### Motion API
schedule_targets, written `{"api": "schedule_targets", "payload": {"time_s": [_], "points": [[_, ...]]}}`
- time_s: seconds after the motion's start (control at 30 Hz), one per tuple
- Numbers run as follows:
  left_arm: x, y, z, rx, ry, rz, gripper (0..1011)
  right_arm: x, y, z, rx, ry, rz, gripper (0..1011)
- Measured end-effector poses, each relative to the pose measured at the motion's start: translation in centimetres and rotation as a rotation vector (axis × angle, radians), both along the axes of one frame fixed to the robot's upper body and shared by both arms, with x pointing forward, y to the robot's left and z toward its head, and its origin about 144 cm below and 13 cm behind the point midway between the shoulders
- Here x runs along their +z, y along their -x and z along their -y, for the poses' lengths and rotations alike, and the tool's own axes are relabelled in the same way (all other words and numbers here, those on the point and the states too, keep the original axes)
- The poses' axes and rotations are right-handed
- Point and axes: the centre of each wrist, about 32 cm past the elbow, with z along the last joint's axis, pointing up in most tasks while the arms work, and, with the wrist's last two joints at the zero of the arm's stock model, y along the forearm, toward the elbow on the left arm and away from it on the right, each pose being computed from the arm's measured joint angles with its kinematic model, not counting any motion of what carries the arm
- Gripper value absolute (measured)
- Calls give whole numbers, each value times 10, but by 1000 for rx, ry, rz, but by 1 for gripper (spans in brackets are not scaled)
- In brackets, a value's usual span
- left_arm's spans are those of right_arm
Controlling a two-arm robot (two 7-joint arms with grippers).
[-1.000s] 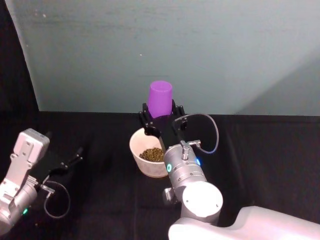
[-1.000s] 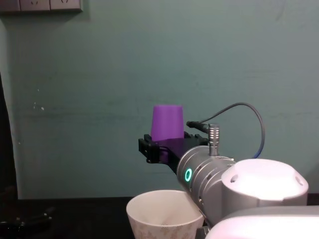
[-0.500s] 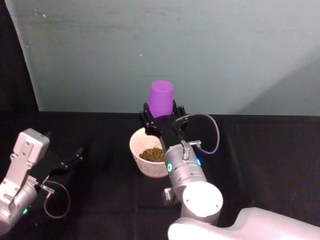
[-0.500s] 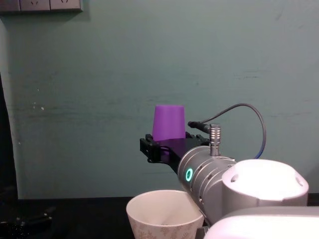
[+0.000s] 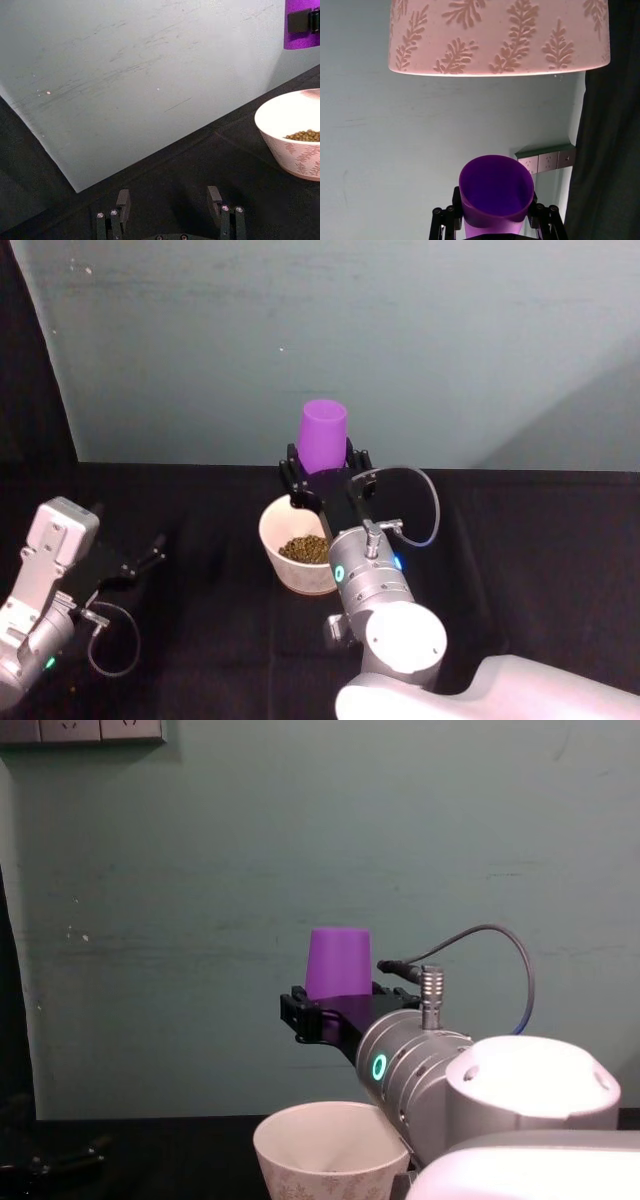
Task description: Pick up the cup and pour the mung beans from the cup into the bowl.
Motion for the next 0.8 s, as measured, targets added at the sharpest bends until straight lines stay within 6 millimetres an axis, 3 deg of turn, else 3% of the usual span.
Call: {"api": "schedule_targets", "payload": {"time_s": [0.3, 0.57, 0.8], "points": [[0, 0, 0, 0, 0, 0, 1011, 3, 1, 1, -29, -168, -25, 731], [0, 0, 0, 0, 0, 0, 1011, 16, 7, 8, -88, -619, -134, 731], [0, 0, 0, 0, 0, 0, 1011, 26, 8, 19, -134, -910, -202, 731]]}}
